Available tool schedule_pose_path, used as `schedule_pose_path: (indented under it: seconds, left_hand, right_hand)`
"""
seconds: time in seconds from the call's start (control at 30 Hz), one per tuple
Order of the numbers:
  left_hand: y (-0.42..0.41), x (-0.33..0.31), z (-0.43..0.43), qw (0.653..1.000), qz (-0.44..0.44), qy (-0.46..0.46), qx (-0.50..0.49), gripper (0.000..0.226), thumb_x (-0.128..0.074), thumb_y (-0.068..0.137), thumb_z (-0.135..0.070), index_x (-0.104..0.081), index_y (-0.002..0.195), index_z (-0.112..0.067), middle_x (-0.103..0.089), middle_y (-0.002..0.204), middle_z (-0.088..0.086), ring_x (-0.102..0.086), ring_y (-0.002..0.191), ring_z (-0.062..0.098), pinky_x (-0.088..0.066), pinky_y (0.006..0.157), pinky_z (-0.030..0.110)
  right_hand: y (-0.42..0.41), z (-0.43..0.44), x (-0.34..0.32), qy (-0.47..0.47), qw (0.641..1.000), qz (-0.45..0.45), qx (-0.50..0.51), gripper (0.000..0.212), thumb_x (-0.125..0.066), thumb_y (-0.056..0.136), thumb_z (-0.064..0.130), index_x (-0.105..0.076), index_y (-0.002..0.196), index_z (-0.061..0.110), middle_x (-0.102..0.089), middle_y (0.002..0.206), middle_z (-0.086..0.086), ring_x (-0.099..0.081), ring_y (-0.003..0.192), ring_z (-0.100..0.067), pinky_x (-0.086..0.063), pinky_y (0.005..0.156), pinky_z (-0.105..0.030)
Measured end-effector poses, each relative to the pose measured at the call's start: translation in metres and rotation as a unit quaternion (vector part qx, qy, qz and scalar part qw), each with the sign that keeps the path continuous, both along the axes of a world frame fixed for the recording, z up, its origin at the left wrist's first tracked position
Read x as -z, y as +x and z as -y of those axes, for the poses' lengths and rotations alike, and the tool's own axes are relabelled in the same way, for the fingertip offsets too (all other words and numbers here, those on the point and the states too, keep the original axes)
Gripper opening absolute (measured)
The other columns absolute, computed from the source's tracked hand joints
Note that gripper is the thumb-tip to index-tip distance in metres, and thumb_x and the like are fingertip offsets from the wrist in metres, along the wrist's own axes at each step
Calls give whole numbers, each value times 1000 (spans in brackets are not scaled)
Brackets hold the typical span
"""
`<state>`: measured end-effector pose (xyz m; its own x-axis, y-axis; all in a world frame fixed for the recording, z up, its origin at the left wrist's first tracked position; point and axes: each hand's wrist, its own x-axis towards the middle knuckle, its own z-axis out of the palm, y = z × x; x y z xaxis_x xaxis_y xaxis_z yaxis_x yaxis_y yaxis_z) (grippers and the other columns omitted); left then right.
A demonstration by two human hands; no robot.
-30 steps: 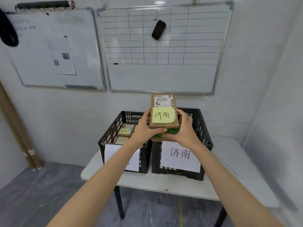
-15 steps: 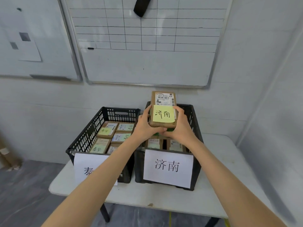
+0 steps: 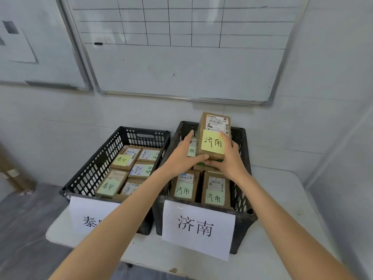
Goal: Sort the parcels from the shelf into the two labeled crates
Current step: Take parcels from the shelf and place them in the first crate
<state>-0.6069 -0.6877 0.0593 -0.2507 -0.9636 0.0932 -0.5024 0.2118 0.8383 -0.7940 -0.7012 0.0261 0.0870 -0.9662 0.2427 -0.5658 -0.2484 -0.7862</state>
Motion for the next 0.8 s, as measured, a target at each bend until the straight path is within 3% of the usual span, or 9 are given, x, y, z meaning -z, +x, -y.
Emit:
schedule_pose_path:
  seconds: [0.03, 0.1, 0.17, 0.3, 0.57, 0.8]
  left_hand:
    - [2, 4, 8, 1000, 12, 9, -4, 92, -67, 87, -46, -7, 155, -30, -30, 157, -1, -26, 144, 18, -25, 117, 42]
    - [8, 12, 24, 999, 52, 8, -2, 84, -59, 91, -49, -9, 155, -28, -28, 158, 1, -27, 144, 18, -26, 117, 42]
    - [13, 18, 40, 994, 105, -16, -4, 80, -56, 92, -50, -12, 155, -26, -28, 158, 1, -28, 144, 20, -26, 117, 44]
    - [20, 28, 82, 980, 188, -55, -23, 76, -53, 94, -50, -14, 155, -25, -26, 159, 3, -18, 148, 22, -19, 118, 54]
    - [29, 47, 159, 973, 222, -58, -22, 72, -51, 96, -47, -14, 155, -27, -22, 160, 2, -12, 149, 21, -6, 119, 52]
    - [40, 71, 208, 976, 216, -40, -4, 74, -51, 95, -50, -13, 155, -27, -24, 160, 3, -15, 149, 22, -14, 119, 55]
  right_hand:
    - [-6, 8, 4, 9, 1000, -5, 5, 113, -84, 75, 13, -6, 156, 25, -11, 157, -11, -29, 129, -10, -26, 93, 3]
    - [-16, 22, 13, 32, 999, -25, 20, 115, -85, 74, 17, -6, 156, 26, -11, 159, -11, -26, 138, -19, -28, 109, -23]
    - [-25, 37, 24, 54, 997, -36, 35, 115, -85, 74, 20, -6, 156, 28, -10, 159, -11, -27, 141, -24, -28, 113, -37]
    - [-37, 69, 50, 96, 993, -41, 61, 115, -86, 74, 23, -7, 156, 29, -8, 159, -12, -33, 139, -29, -29, 113, -41]
    - [-43, 124, 96, 164, 982, -44, 82, 112, -85, 74, 18, -10, 156, 25, -15, 158, -14, -27, 142, -31, -27, 115, -46]
    - [-44, 159, 129, 203, 973, -63, 88, 114, -85, 74, 17, -7, 156, 31, -14, 158, -12, -35, 138, -29, -36, 110, -45]
